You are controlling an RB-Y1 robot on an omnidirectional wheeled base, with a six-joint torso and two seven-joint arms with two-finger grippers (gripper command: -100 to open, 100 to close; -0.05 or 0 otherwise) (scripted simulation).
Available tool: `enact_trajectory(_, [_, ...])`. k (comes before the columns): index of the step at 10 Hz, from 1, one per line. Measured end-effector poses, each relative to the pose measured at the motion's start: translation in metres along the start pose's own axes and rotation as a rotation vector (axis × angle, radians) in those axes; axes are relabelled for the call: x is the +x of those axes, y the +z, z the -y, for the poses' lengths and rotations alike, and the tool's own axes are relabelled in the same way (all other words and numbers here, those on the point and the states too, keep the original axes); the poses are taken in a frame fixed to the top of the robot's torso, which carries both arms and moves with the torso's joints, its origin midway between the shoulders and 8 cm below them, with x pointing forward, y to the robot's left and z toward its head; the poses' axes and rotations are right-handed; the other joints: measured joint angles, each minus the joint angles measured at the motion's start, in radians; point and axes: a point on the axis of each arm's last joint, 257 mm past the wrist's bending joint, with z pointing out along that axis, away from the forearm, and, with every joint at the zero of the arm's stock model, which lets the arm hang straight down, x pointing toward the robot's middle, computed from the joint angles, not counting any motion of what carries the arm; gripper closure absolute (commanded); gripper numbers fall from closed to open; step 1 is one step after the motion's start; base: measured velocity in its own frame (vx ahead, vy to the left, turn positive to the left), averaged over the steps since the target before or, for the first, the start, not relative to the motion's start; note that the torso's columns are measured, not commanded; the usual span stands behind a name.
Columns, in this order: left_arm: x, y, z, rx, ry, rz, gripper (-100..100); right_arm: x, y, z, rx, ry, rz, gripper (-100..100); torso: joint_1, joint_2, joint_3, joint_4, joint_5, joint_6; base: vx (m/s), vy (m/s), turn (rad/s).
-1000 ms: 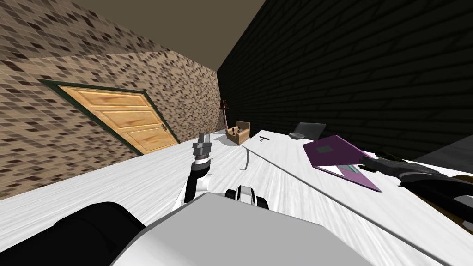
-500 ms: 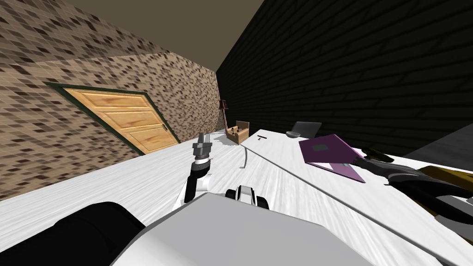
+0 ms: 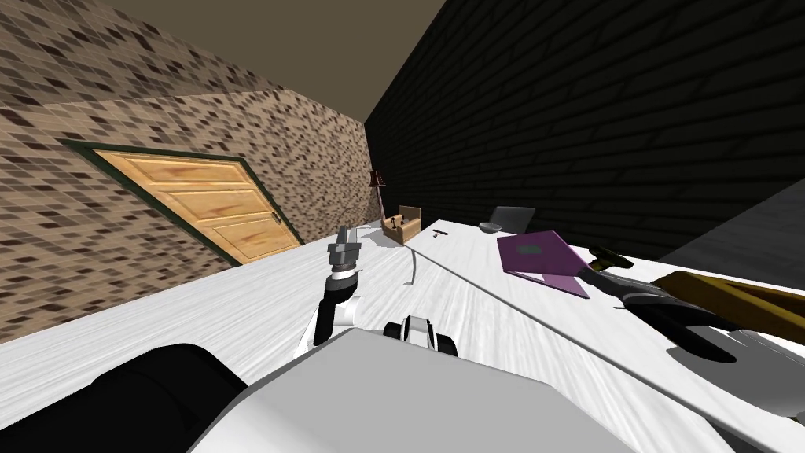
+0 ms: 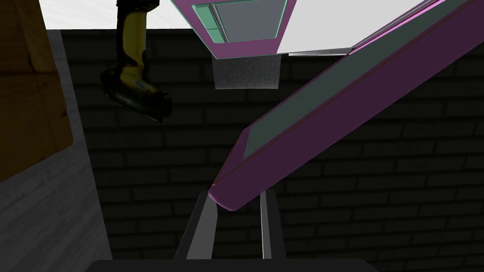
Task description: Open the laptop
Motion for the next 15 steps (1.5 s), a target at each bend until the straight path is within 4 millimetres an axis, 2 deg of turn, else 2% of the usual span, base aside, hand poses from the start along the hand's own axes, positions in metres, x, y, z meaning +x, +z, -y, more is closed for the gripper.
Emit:
enact_trajectory(1, [0.000,0.000,0.000,0.000,0.000,0.000,0,0.007,0.000,-0.011,-0.011,0.035,0.004,100,-0.001,0.000,0.000,0.000,0.000,0.001,-0.027,-0.089,-0.004])
enact_trajectory(2, [0.000,0.000,0.000,0.000,0.000,0.000,0,0.013,0.000,-0.017,-0.017,0.057,0.003,-100,0.001,-0.001,0.000,0.000,0.001,0.001,-0.019,-0.006,0.051])
enact_trajectory(4, [0.000,0.000,0.000,0.000,0.000,0.000,0,0.001,0.000,-0.003,-0.008,0.054,0.002,-100,0.007,0.003,0.001,0.004,0.007,0.006,-0.012,0.047,0.055])
enact_trajectory(11, [0.000,0.000,0.000,0.000,0.000,0.000,0,-0.041,-0.002,0.038,0.025,0.056,0.004,-100,0.001,0.006,0.003,0.005,0.005,0.007,-0.010,0.034,0.033])
enact_trajectory(12, [0.000,0.000,0.000,0.000,0.000,0.000,0,-0.042,-0.003,0.039,0.026,0.059,0.004,0,0.000,0.005,0.003,0.004,0.005,0.007,0.000,0.000,0.000])
enact_trajectory(15, [0.000,0.000,0.000,0.000,0.000,0.000,0,-0.042,-0.003,0.039,0.026,0.059,0.004,0,0.001,0.006,0.003,0.004,0.006,0.007,0.000,0.000,0.000])
